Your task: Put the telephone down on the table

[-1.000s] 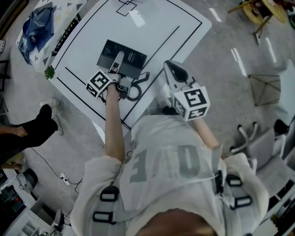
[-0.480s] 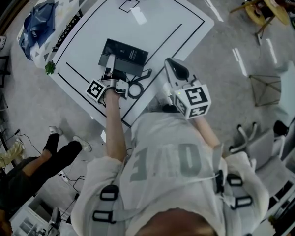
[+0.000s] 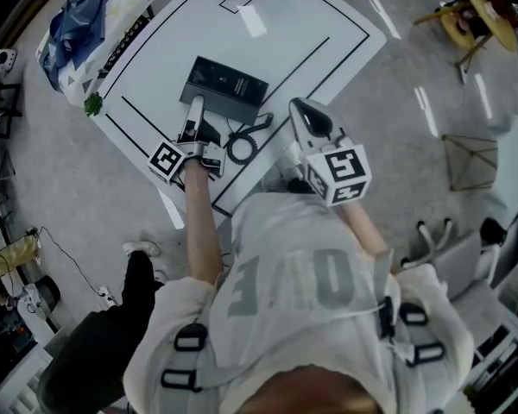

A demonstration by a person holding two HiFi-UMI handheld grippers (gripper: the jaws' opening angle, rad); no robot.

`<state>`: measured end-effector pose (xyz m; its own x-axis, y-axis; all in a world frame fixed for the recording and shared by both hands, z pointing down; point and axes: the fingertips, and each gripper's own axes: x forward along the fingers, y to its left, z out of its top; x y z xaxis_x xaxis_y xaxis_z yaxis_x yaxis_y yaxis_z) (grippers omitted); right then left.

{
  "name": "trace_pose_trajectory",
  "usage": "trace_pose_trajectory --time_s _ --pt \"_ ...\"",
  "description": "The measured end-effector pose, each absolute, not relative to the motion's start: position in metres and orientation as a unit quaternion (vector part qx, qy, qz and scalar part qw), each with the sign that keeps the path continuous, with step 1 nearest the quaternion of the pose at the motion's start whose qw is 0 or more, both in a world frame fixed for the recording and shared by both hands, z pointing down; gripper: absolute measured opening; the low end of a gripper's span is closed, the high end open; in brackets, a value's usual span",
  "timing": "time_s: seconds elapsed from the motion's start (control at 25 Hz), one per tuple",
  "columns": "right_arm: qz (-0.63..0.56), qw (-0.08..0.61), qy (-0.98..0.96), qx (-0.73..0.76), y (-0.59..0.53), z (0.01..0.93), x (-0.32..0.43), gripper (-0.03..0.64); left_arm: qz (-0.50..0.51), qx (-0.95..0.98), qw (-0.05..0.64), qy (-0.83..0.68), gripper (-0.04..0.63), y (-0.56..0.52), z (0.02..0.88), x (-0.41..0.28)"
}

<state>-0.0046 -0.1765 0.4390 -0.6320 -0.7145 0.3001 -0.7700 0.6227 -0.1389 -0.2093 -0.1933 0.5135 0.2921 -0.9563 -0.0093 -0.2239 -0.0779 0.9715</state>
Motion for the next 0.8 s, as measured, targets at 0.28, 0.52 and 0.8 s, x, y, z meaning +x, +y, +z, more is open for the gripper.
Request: trace_pose_trajectory --time_s 0.28,0.52,0.8 --pt "0.130 0.108 -0.900 0.401 -0.171 0.439 -0.015 0.009 -0.334 0.641 0.465 -0.511 0.308 -0.178 0.512 -0.221" --pt "0.132 0.109 -0.907 0.386 -0.168 0.440 -0.025 0.009 -0.293 0.635 0.416 -0.582 0.308 -0.162 0.495 -0.248" --pt "0.132 0.099 -0.912 0.375 -0.171 0.437 -0.033 0.009 -0.243 0.638 0.257 -0.684 0.231 -0.160 0.416 -0.283"
